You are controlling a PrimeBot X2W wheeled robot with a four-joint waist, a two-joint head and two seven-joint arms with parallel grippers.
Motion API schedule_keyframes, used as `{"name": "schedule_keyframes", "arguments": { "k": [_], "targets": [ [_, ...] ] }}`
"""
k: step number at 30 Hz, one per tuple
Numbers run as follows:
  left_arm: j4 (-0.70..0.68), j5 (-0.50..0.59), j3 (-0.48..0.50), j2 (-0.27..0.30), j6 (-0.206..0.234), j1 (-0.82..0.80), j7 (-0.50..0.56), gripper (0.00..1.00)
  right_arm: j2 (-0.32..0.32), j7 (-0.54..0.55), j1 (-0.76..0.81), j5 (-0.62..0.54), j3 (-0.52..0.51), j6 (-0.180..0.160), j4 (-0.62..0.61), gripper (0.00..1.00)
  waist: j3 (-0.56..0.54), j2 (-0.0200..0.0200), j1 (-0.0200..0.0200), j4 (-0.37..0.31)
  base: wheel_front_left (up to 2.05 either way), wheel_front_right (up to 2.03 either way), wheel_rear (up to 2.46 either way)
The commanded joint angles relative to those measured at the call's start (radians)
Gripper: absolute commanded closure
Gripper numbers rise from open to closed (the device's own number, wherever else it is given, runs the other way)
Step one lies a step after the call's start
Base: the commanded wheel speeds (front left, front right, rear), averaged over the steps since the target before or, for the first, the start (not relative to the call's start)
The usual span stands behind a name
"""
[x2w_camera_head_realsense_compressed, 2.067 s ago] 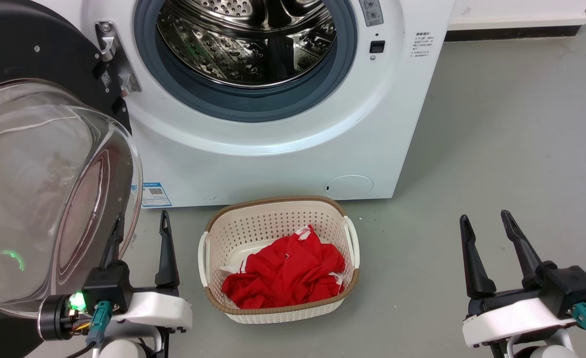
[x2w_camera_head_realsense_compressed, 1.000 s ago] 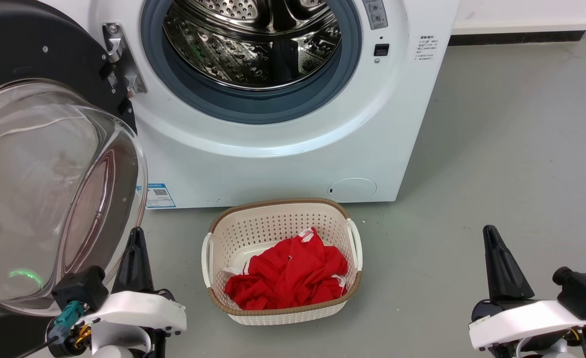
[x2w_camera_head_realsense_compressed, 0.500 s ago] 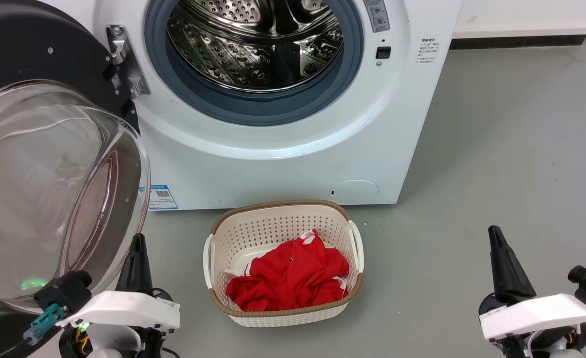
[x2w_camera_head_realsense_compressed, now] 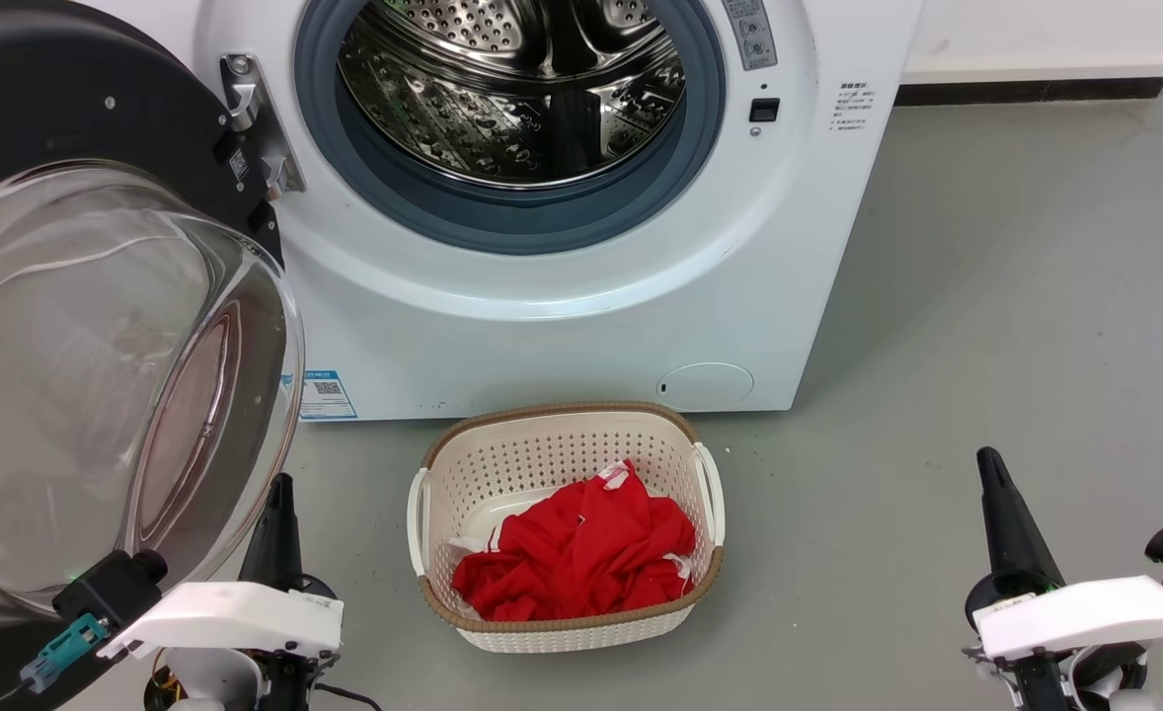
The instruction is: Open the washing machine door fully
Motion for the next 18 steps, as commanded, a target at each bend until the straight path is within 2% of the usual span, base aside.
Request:
{"name": "schedule_keyframes", "arguments": {
  "k": [1,18],
  "targets": [
    [-0.007,-0.037,0.007,-0.002,-0.008,-0.023,0.008,1.00,-0.008,0.008,-0.022,0.041,-0.005,0.000,-0.003,1.00,-0.001,0.0000,0.0000,0.001,0.00,0.00,0.00],
    [0.011,-0.246,0.025,-0.008,-0.039,-0.027,0.061,1.00,-0.010,0.052,-0.036,0.251,-0.020,0.000,0.026,1.00,-0.010,0.0000,0.0000,0.007,0.00,0.00,0.00]
  ]
}}
